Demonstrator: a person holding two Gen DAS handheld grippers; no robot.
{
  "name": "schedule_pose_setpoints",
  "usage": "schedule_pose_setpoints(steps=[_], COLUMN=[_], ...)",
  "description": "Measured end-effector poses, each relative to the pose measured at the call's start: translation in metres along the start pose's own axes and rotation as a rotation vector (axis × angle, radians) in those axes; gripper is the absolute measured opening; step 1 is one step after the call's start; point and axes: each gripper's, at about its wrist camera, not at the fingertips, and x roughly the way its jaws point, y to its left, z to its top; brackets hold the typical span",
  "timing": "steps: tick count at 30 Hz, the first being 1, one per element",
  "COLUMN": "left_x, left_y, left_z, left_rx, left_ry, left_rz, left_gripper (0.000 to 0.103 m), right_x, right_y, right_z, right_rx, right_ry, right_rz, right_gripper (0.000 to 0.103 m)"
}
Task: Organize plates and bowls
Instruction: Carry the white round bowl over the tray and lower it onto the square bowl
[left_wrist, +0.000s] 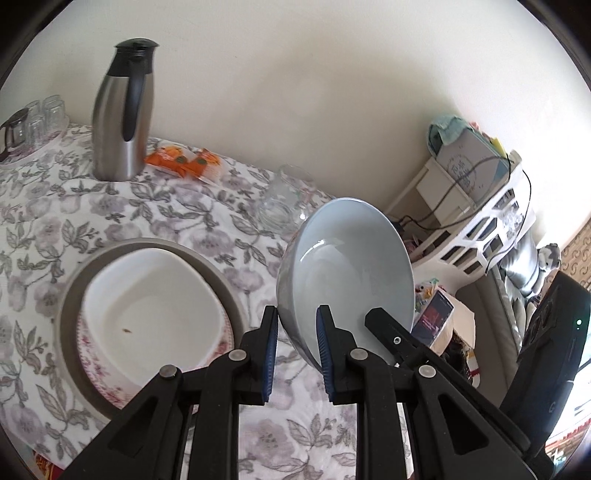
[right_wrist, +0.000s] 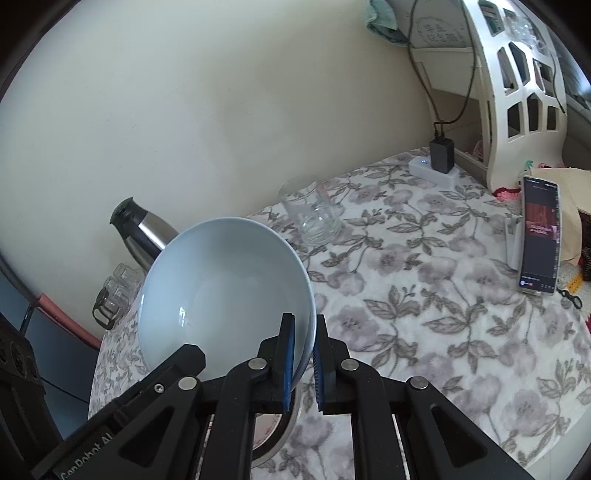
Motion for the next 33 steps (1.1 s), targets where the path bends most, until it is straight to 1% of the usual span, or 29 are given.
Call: schedule_pose_setpoints(steps=[7,17,24,28,30,33], left_x=[-0.016,-0.027,-0.023,-0.019,-0.018,-0.018], left_y=[0.036,0.090,0.120,0.131,0.136,0.140], left_z=[0.006,0.006,0.004,0.003,0.003,0.003], left_rx=[-0.054,-0.153,-0.223,-0.259,-0.274,-0.291], left_ry=[-0.011,-0.002,0.029,0.047,0.048,0.048], left_rz=[0.013,0.078,0.092,0.087,0.082,0.076], left_gripper=[0.022,0.022,0.022,0.022,0.022,0.022], right_x=[0.016,0.046,0.066,0.073,0.074,0.073], right_y=[0.033,0.078,0.094,0.099,0.101,0.104], right_z=[-0.010,-0.034,-0.050,-0.054,-0.054,-0.054], right_rx=[-0.031,-0.107,-0.145,-0.165,-0.170,-0.180], right_ry=[0.050,0.136,0.200,0.217,0.222,0.218], right_rz=[0.035,0.043,0.015,-0.011,-0.010,-0.015], right_gripper=[0.010,0.011,0.014,0.016,0.018,0.019])
